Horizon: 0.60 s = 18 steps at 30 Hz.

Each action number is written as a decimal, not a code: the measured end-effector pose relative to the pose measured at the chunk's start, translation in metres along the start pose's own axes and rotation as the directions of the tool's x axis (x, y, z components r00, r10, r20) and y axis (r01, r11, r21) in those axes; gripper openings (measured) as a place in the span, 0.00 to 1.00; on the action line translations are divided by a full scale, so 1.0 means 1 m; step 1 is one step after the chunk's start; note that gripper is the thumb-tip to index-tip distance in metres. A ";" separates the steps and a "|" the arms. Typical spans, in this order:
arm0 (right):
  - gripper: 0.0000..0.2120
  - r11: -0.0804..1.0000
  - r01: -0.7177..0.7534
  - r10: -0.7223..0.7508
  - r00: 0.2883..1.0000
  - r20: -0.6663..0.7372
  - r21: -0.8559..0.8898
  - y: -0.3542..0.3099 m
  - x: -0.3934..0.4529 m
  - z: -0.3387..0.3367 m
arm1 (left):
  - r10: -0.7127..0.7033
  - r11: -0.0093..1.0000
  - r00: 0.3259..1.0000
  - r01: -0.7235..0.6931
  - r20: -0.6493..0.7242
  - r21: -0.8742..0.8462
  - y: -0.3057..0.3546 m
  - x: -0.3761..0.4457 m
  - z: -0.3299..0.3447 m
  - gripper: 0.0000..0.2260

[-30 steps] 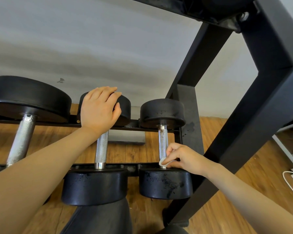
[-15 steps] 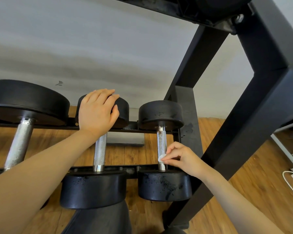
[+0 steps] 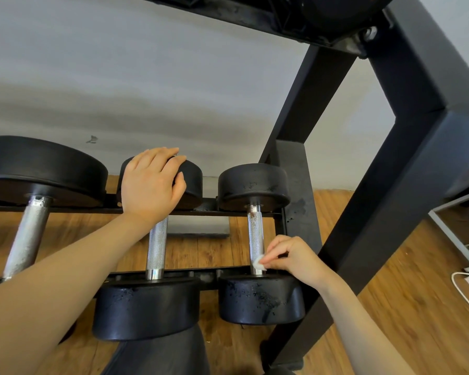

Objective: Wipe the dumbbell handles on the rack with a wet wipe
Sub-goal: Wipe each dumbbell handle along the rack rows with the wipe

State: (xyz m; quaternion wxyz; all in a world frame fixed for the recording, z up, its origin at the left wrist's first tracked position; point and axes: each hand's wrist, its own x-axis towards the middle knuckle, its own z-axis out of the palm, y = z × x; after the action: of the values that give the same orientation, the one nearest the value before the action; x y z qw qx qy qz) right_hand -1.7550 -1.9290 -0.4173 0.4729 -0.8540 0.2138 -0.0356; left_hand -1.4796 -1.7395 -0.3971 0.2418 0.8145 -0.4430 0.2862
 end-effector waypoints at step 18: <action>0.07 0.973 -0.066 0.080 0.995 0.056 -0.220 -0.017 0.003 0.002 | 0.016 1.000 0.999 -0.016 -0.033 -0.010 0.000 -0.001 0.001 0.18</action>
State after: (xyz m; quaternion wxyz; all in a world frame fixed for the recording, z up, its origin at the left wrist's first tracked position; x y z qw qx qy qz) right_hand -1.7467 -1.9210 -0.4048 0.3841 -0.8929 0.2325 0.0331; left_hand -1.4797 -1.7401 -0.3985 0.2512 0.8048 -0.4468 0.2992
